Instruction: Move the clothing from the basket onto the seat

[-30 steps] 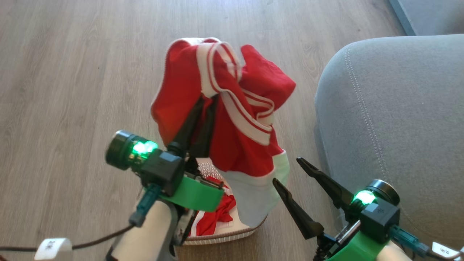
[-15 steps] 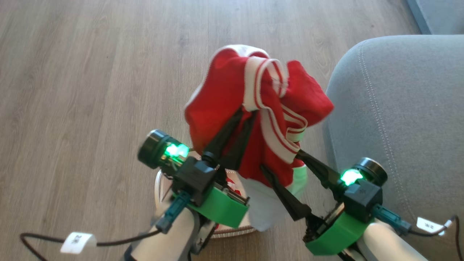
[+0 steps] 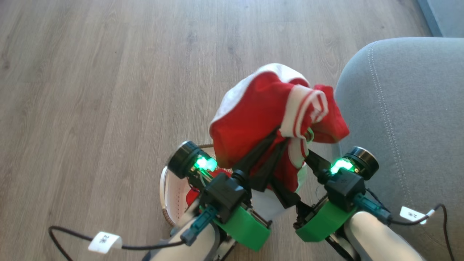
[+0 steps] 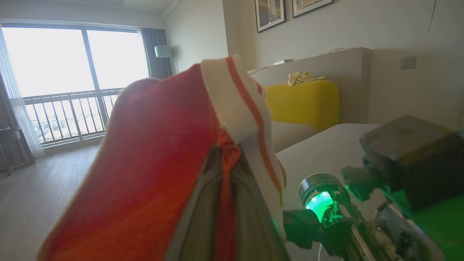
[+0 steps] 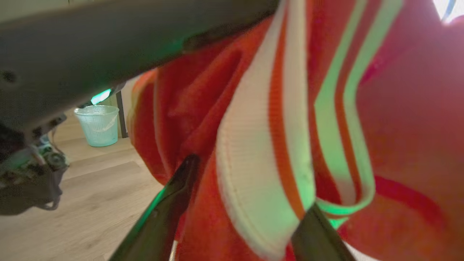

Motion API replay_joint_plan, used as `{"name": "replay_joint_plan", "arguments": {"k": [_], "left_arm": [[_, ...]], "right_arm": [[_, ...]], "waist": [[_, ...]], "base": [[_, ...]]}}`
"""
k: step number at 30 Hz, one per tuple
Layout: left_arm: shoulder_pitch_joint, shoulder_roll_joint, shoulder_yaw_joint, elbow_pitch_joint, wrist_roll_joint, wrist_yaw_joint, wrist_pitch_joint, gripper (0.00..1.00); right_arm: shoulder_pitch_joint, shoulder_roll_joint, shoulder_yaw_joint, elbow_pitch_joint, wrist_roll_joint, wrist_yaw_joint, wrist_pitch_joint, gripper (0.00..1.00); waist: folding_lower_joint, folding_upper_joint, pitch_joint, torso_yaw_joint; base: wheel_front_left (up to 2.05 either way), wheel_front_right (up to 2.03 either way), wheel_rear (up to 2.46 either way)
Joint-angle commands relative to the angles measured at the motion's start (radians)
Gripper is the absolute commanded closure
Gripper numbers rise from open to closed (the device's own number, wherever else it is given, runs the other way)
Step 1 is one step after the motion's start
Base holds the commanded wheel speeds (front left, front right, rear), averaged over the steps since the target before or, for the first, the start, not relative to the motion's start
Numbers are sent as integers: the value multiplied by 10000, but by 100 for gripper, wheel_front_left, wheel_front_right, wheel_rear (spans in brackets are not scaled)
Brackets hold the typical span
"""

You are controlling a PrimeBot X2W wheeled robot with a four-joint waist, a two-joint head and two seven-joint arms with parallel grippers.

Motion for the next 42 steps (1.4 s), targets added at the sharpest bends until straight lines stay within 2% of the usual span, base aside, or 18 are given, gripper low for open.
{"name": "replay_joint_plan", "arguments": {"k": [1,2,3,4,17,18,19,20,21,30,42], "left_arm": [[-597,-20,175,-301,-79,-37,-51,100],[-602,-20,111,-295,-86,-36,-51,100],[-608,-20,60,-285,-85,-29,-51,100],[-611,-20,17,-274,-80,-17,-51,100],[-432,-20,84,-89,-50,130,-51,100],[-424,-20,112,-121,-26,142,-51,75],[-419,-20,139,-142,46,158,-51,56],[-402,-20,162,-163,117,180,-51,15],[-359,-20,173,-160,148,180,-51,0],[205,-20,472,736,614,-66,-51,0],[1085,-6,967,2185,749,-1351,-51,0]], "right_arm": [[-442,115,-4,-250,-200,-4,-65,0],[-470,154,-22,-248,-366,-4,-65,0],[-467,200,-41,-222,-458,-4,-65,60],[-443,270,-117,-200,-492,-4,-65,100],[-81,719,-1228,-747,-176,-4,-65,100],[-52,742,-1323,-809,-183,-4,-65,100],[-28,761,-1419,-878,-198,-4,-65,100],[-5,780,-1518,-946,-208,-4,-65,100],[19,793,-1614,-1006,-221,-4,-65,100],[178,714,-2443,-1195,-126,-4,-65,100],[286,462,-3423,-1418,-94,-4,-65,100]], "waist": [[0,0,1,31],[0,0,4,52],[0,0,3,70],[0,0,2,83],[0,0,-116,81],[0,0,-126,73],[0,0,-136,68],[0,0,-143,63],[0,0,-152,58],[0,0,-278,42],[0,0,-332,-26]], "base": [[0,0,0],[0,0,0],[0,0,0],[0,0,0],[0,0,0],[0,0,0],[0,0,0],[0,0,0],[0,0,0],[0,0,0],[0,0,0]]}}
